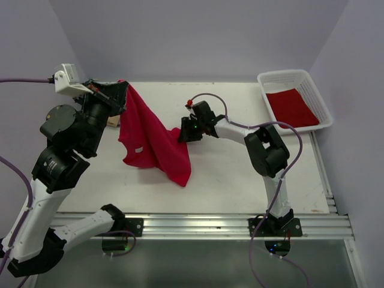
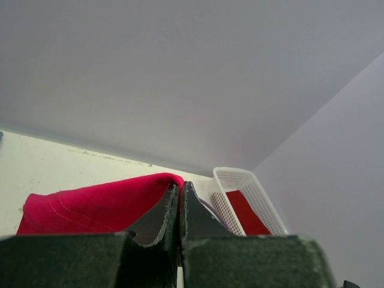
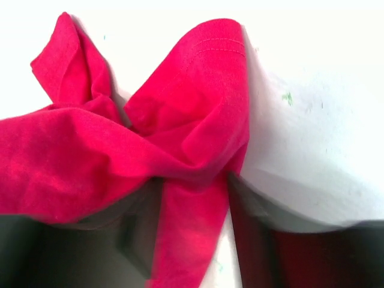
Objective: Fold and stack the t-shirts
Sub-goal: Flatten the tshirt out
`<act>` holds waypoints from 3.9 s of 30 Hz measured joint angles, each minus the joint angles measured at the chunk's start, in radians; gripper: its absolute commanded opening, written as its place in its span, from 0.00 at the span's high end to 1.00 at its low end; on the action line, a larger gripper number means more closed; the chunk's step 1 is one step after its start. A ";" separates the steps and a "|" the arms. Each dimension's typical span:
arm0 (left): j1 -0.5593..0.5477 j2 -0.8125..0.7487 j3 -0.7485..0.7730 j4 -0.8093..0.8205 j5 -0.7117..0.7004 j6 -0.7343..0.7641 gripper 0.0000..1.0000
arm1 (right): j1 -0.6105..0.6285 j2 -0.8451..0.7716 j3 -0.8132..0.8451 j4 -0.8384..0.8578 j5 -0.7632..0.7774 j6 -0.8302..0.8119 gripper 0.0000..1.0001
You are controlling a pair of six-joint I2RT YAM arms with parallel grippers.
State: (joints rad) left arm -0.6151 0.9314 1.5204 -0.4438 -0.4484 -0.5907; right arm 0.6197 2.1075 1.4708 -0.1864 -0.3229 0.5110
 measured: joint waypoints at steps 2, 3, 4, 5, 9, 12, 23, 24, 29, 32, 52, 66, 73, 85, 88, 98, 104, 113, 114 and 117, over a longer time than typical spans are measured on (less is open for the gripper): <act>0.000 -0.005 -0.007 0.000 0.000 0.000 1.00 | 0.000 0.015 0.018 0.005 -0.001 -0.004 0.75; 0.000 -0.008 -0.012 -0.001 0.001 0.000 1.00 | 0.000 0.023 0.022 0.010 -0.002 -0.004 0.94; 0.000 -0.010 -0.014 -0.003 0.002 -0.001 1.00 | 0.000 0.032 0.024 0.017 -0.002 -0.007 1.00; 0.000 -0.011 -0.016 -0.005 0.003 -0.001 1.00 | 0.000 0.041 0.024 0.023 -0.002 -0.001 1.00; 0.001 -0.018 -0.027 -0.010 0.003 -0.001 1.00 | 0.000 0.071 0.017 0.047 -0.011 0.009 1.00; 0.001 -0.024 -0.029 -0.018 0.003 -0.001 1.00 | 0.000 0.053 -0.015 0.077 -0.002 0.006 1.00; 0.001 -0.071 -0.095 -0.018 -0.014 0.000 1.00 | -0.021 -0.440 -0.129 -0.106 0.304 -0.121 1.00; 0.001 -0.073 -0.106 -0.015 -0.018 0.000 1.00 | -0.024 -0.489 -0.113 -0.130 0.362 -0.137 1.00; 0.001 -0.070 -0.169 0.006 -0.034 0.001 1.00 | -0.034 -0.707 -0.051 -0.180 0.687 -0.240 1.00; 0.002 -0.060 -0.201 0.025 -0.039 0.002 1.00 | -0.037 -0.822 -0.056 -0.197 0.814 -0.270 1.00; 0.006 -0.096 -0.340 0.061 -0.027 -0.014 1.00 | 0.056 -0.749 -0.671 -0.565 0.416 -0.013 0.42; 0.011 -0.120 -0.341 0.061 -0.027 -0.027 1.00 | 0.056 -0.832 -0.484 -0.606 0.704 0.062 0.37; 0.011 -0.135 -0.352 0.060 -0.027 -0.039 1.00 | -0.029 -0.755 -0.521 -0.560 0.795 0.120 0.44; 0.012 -0.161 -0.380 0.051 -0.029 -0.053 1.00 | -0.041 -0.835 -0.779 -0.427 0.496 0.198 0.51; 0.013 -0.161 -0.380 0.051 -0.028 -0.054 1.00 | -0.041 -0.919 -0.804 -0.430 0.432 0.212 0.60; 0.013 -0.163 -0.387 0.050 -0.031 -0.058 1.00 | -0.041 -1.031 -0.843 -0.441 0.324 0.235 0.66; 0.013 -0.163 -0.389 0.049 -0.031 -0.063 1.00 | -0.041 -0.976 -0.829 -0.453 0.377 0.229 0.43; 0.013 -0.167 -0.389 0.045 -0.031 -0.064 1.00 | -0.041 -0.899 -0.767 -0.436 0.522 0.214 0.54; 0.013 -0.168 -0.389 0.044 -0.031 -0.064 1.00 | -0.041 -0.887 -0.767 -0.431 0.528 0.212 0.56; 0.013 -0.170 -0.389 0.042 -0.031 -0.064 1.00 | -0.043 -0.832 -0.767 -0.413 0.544 0.207 0.59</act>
State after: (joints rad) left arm -0.6022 0.7612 1.1309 -0.4023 -0.4797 -0.6544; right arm 0.5762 1.2758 0.7040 -0.5995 0.2207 0.7177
